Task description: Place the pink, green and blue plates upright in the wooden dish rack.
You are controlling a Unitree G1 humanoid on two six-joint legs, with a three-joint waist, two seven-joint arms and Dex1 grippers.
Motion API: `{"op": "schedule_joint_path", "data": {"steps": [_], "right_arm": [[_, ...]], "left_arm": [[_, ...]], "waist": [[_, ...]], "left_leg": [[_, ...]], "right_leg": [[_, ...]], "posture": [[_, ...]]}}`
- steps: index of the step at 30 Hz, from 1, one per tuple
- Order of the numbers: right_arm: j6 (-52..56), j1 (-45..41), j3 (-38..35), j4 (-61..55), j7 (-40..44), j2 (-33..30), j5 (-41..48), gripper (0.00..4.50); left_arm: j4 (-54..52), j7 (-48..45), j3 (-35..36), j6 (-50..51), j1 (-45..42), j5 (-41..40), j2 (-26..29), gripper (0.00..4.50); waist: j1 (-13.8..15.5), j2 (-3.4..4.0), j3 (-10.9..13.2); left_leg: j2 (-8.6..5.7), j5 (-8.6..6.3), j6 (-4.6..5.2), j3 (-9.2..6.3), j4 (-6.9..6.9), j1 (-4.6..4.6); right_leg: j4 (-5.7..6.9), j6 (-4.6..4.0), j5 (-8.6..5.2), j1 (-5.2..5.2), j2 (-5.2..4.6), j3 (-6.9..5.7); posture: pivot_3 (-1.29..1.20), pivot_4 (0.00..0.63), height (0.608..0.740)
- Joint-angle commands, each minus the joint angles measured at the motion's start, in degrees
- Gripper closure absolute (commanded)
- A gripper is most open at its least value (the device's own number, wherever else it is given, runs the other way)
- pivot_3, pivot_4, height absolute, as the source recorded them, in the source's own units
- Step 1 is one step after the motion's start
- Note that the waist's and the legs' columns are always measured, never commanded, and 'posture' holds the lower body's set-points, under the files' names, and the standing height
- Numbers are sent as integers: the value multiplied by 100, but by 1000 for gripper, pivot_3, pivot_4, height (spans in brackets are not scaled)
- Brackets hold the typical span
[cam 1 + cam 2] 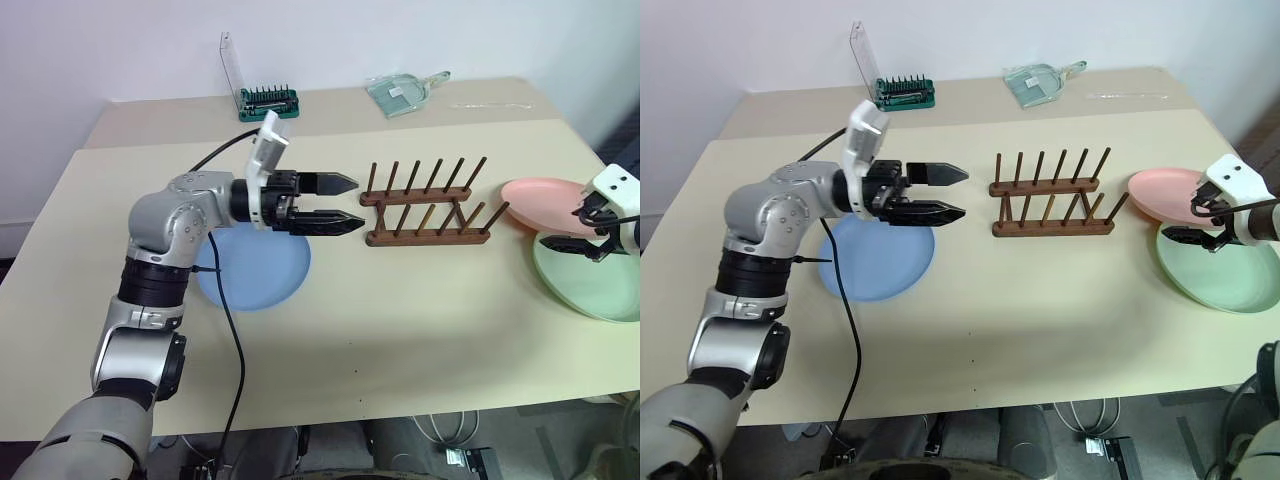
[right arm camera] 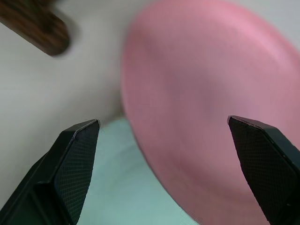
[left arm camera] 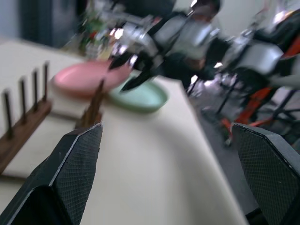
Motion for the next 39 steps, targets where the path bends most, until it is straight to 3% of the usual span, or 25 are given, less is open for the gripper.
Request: {"op": "schedule_joint_path", "data": {"steps": [1,8,14,21,27,31,34,39], "right_arm": [[-106,-235,-2,278,150,-7,-140,872],[-485,-234,58,403,124,-19,-441,4470],[-671,-519,-76,182,-44,-128,-461,4470],[-69,-902,-767,-513,-210,11,185,4470],[1735,-1538,-2465,-1722,-559,653,2137,4470],[3567,-1851,-3545,-2058,-890,769,3513,4470],[4428,-1788,-3964,-2165,-994,762,4134,4470],[5522,-1119,-4097,-2591,-362,496,4941,4470]], "left_arm": [[-174,5,126,-111,25,-120,71,0],[-221,71,28,-154,86,-21,96,0],[-98,91,-27,-252,24,53,88,0],[57,112,-43,-348,-63,86,44,0],[160,174,180,-663,-129,30,2,0],[191,135,196,-821,-72,71,89,0],[215,117,169,-845,-55,71,115,0],[202,120,138,-863,-24,53,90,0]], "waist": [[2,0,0],[1,0,0],[2,0,-1],[-16,0,-1],[-76,1,-1],[6,0,-1],[70,0,-1],[61,1,-1]], "left_leg": [[0,0,0,0,0,0],[-1,0,0,0,2,0],[-1,0,0,1,2,1],[0,0,0,0,1,-1],[3,0,-1,-3,0,-9],[1,0,-1,-13,0,-24],[0,-1,1,-12,1,-24],[0,0,1,-8,3,-23]], "right_leg": [[0,0,0,0,0,0],[1,-1,1,0,0,0],[1,-1,1,2,0,0],[1,-1,1,0,0,0],[2,-4,2,-8,1,0],[-3,-4,3,-16,0,-5],[-5,-6,4,-16,-1,-5],[0,-8,6,-15,-2,-5]], "posture": [[0,150,740],[0,150,740],[0,150,740],[0,150,740],[0,150,740],[0,150,740],[0,150,740],[0,150,740]]}}
